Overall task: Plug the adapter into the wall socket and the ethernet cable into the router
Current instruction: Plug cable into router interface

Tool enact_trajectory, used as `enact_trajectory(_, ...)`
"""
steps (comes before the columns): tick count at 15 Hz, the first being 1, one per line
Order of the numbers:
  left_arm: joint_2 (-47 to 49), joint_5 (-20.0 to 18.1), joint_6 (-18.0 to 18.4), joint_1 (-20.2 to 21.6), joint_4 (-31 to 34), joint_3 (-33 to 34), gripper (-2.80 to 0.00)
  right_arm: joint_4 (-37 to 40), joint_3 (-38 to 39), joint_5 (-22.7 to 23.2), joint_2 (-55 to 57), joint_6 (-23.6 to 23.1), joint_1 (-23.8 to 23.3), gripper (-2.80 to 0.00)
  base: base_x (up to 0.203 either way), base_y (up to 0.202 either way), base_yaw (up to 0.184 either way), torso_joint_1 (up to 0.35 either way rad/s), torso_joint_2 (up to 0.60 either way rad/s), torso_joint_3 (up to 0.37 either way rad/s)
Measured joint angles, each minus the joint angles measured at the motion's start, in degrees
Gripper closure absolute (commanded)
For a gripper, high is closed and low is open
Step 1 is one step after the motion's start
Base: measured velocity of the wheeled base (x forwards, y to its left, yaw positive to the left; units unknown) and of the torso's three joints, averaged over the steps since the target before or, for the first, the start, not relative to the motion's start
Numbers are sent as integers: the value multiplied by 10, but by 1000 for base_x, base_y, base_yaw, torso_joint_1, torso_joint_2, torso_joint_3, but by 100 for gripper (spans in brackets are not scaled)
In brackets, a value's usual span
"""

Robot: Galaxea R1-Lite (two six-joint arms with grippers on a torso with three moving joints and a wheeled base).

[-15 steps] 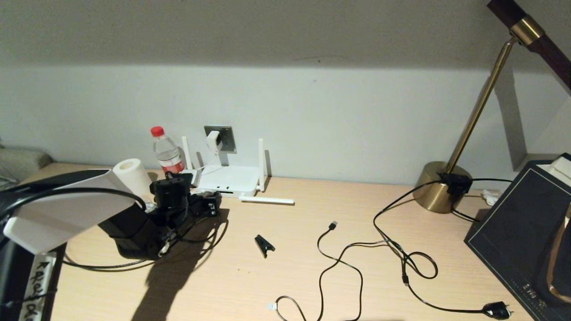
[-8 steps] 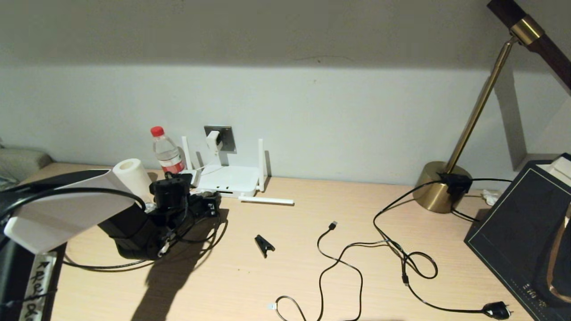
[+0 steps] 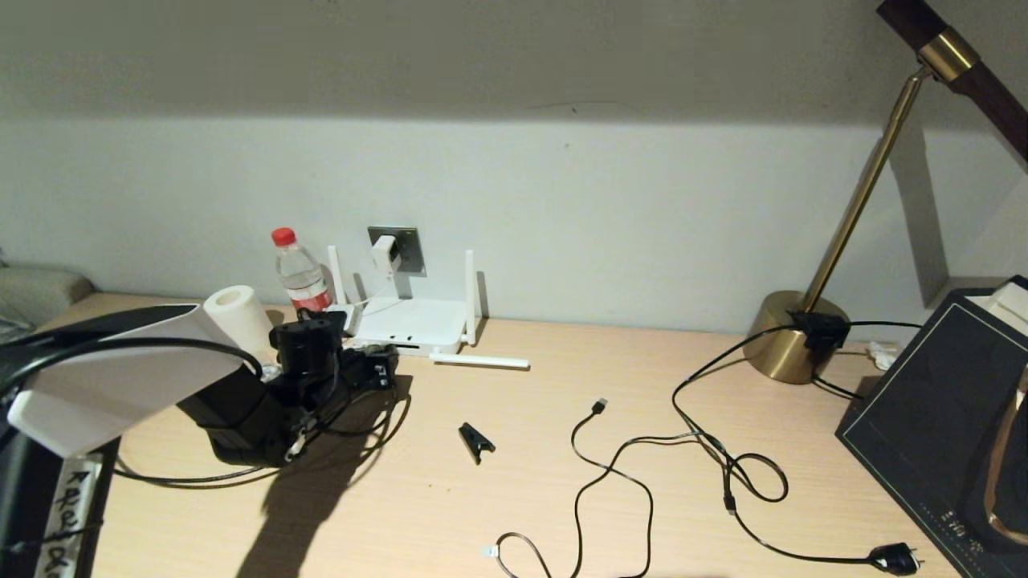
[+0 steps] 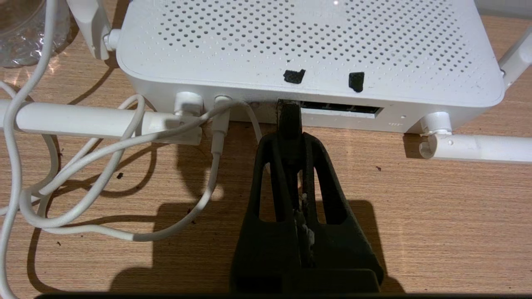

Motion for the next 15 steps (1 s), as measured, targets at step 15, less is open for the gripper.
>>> enact_trajectory(15, 0, 1, 0, -5, 2, -3, 0, 0, 0, 0, 0, 0, 0, 0, 0, 0, 0, 0, 0, 0)
